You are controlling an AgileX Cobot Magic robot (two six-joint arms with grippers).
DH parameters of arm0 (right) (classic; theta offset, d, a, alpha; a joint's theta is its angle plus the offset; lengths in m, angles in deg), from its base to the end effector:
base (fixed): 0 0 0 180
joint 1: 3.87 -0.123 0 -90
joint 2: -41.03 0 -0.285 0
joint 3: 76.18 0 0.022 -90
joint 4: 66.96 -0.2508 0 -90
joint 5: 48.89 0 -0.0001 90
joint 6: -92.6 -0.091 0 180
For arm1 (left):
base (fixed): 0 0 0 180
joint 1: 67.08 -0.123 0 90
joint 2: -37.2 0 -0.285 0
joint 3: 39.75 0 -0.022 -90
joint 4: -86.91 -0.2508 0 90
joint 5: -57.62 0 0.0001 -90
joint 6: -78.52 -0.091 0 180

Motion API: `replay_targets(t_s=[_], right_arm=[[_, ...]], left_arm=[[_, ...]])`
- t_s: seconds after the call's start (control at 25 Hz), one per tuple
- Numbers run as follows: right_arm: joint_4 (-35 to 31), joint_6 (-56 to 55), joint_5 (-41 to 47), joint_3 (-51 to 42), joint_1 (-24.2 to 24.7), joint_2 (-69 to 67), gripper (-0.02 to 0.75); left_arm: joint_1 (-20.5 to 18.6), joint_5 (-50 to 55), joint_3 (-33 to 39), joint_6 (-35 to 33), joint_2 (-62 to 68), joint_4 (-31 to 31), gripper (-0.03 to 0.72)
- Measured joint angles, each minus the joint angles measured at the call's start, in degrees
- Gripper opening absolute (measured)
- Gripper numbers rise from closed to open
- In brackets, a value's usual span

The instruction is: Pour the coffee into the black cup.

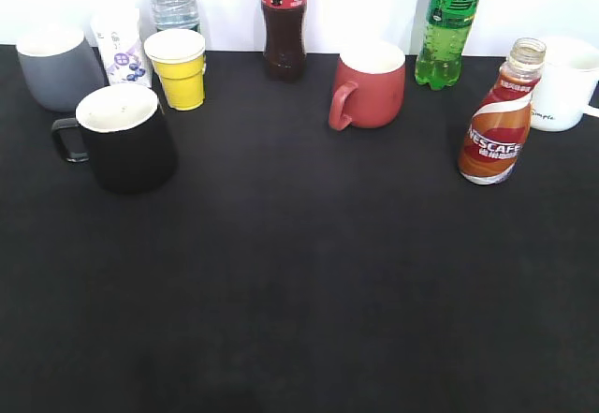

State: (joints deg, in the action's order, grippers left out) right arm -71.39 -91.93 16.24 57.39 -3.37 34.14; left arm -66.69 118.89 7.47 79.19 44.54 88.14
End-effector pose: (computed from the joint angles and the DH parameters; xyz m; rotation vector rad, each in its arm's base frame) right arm -0.0151 0.0065 0.2814 0.0812 2.0661 0.1358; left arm -0.0092 -0.0017 0.2830 -0.0034 2.0216 -0.0373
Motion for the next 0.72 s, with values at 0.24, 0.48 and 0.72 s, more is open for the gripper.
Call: replay_targets(t_s=[0.24, 0.48, 0.72], right_arm=[[0.0, 0.05, 0.0, 0.0, 0.0, 0.0, 0.586], [0.0, 0.01, 0.0, 0.0, 0.0, 0.0, 0.586], [0.0, 0.01, 0.0, 0.0, 0.0, 0.0, 0.586]], left_arm=[[0.0, 0.0, 0.0, 0.0, 0.0, 0.0, 0.434], [0.0, -3.24, -1.33, 0.0, 2.19, -0.37, 0.434], [0.0, -40.44, -3.11, 0.0, 28.85, -0.41, 0.434]])
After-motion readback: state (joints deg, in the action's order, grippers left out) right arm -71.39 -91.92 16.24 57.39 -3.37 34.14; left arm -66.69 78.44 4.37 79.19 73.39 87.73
